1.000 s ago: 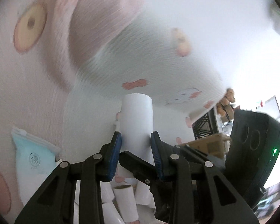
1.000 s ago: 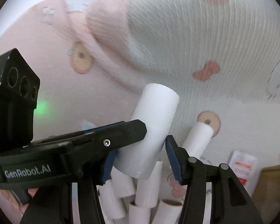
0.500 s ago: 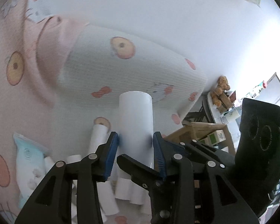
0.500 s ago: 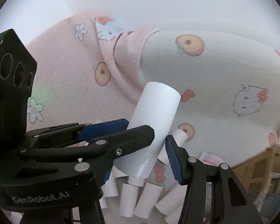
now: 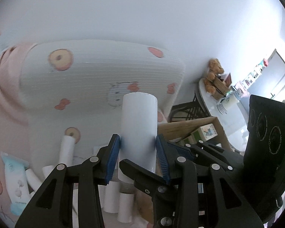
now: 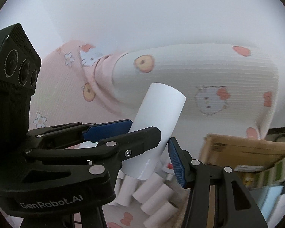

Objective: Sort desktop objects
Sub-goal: 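Lift the tube with the right gripper and carry it over the box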

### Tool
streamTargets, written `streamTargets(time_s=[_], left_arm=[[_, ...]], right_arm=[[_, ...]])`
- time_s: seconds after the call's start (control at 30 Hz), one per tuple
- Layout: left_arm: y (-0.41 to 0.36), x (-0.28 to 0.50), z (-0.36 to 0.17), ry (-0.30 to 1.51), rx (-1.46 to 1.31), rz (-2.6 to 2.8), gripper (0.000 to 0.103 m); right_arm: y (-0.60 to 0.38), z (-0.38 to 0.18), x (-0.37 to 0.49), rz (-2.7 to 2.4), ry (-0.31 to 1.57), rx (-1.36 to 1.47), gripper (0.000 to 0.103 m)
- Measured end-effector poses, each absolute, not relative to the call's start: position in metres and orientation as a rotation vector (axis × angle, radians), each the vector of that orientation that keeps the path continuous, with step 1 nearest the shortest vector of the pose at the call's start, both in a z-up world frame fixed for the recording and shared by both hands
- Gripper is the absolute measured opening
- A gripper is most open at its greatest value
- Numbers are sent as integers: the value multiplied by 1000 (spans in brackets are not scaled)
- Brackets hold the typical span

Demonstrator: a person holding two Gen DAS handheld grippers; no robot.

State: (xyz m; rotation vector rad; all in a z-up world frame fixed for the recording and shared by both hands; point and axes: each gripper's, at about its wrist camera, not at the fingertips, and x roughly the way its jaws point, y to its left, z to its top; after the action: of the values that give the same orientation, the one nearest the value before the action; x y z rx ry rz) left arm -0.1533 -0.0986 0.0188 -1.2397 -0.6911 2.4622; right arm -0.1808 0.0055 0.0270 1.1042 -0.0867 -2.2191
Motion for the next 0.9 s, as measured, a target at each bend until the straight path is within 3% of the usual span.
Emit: streamTargets(time_s=[0.4, 0.9], left_arm=[[-33, -179, 22, -507, -1342, 2418, 43], [21, -206, -5, -464, -1559, 2238, 41]], right_arm=[[58, 15, -191, -2240, -116, 1168, 50], [102, -20, -199, -2182, -139, 1299, 49]])
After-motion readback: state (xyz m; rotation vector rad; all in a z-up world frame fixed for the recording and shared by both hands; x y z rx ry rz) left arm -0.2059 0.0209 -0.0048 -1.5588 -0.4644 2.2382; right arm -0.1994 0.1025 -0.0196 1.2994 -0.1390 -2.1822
